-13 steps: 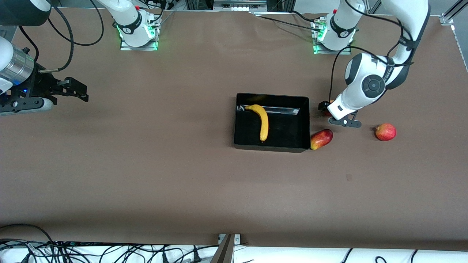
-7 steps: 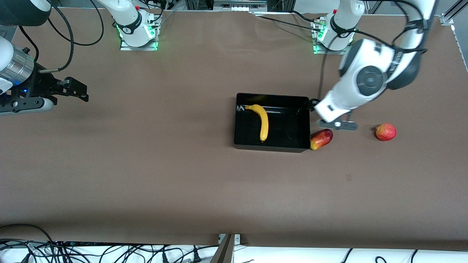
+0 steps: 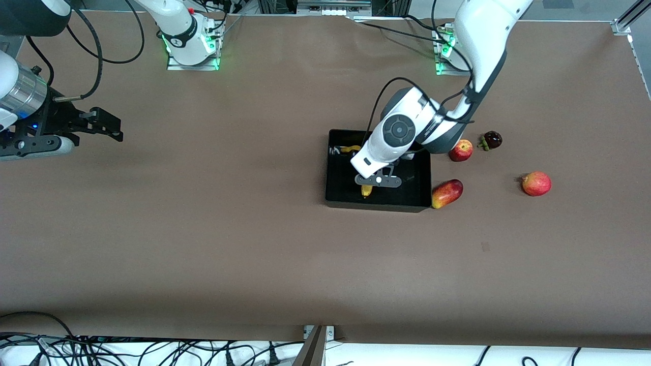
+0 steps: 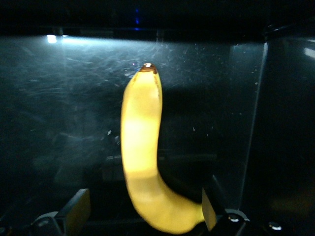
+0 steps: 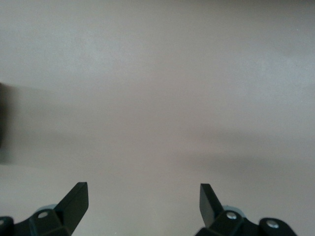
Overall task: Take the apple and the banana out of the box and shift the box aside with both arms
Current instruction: 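Move the left gripper back into the box toward the banana, then grasp the yellow banana with the left gripper and lift it out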
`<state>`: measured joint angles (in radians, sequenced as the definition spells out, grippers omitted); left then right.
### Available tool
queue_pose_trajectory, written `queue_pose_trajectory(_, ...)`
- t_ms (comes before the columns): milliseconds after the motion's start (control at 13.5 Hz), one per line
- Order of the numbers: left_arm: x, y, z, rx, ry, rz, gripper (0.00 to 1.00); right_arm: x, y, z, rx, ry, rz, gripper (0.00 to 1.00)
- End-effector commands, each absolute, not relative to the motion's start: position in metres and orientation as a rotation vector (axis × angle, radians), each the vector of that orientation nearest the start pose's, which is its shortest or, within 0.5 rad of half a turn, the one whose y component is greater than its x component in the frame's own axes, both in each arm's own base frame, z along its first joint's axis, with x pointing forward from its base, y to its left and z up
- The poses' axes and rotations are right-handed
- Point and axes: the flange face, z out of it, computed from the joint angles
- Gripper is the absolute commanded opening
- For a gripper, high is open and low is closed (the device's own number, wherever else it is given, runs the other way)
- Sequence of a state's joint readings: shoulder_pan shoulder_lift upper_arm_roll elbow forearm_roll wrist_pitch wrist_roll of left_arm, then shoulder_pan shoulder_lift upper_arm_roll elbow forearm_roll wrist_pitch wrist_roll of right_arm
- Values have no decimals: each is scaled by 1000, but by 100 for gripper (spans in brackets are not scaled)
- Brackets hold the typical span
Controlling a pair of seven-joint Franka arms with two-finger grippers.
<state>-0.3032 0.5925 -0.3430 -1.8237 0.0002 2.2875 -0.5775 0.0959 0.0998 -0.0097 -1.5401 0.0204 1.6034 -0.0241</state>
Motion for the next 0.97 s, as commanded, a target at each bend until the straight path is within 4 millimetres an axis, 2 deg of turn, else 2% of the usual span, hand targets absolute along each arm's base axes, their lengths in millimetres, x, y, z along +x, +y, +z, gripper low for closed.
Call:
queue_pose_trajectory(0,521,-381,198,-3251,34,262,100,584,51,588,-3132,-168,46,100)
queue_pose_trajectory(149,513,-392,176,-3270,68,225,100,585,52,589,-3132,-170,41,100)
queue_pose_trajectory(297,512,-390,165,-3247,110,199,97,584,55,589,-3133,-180,44,100)
queue_pose_trajectory(371,512,-390,164,-3244,87,203,75,584,57,589,-3132,-182,44,100)
queue_pose_trajectory(446,511,-391,163,-3243,49,206,41,584,57,589,-3131,-182,44,100)
queue_pose_trajectory(520,510,-393,164,-3242,18,208,17,584,57,589,-3131,-185,44,100)
queue_pose_trajectory(594,511,-392,166,-3242,9,205,7,584,57,589,-3131,-187,44,100)
queue_pose_trajectory(668,512,-391,169,-3240,10,202,1,584,58,589,-3131,-190,44,100)
queue_pose_trajectory(817,520,-385,188,-3237,-5,183,1,584,58,589,-3131,-190,44,100)
queue_pose_trajectory(891,523,-383,205,-3222,1,185,1,583,58,590,-3131,-190,44,100)
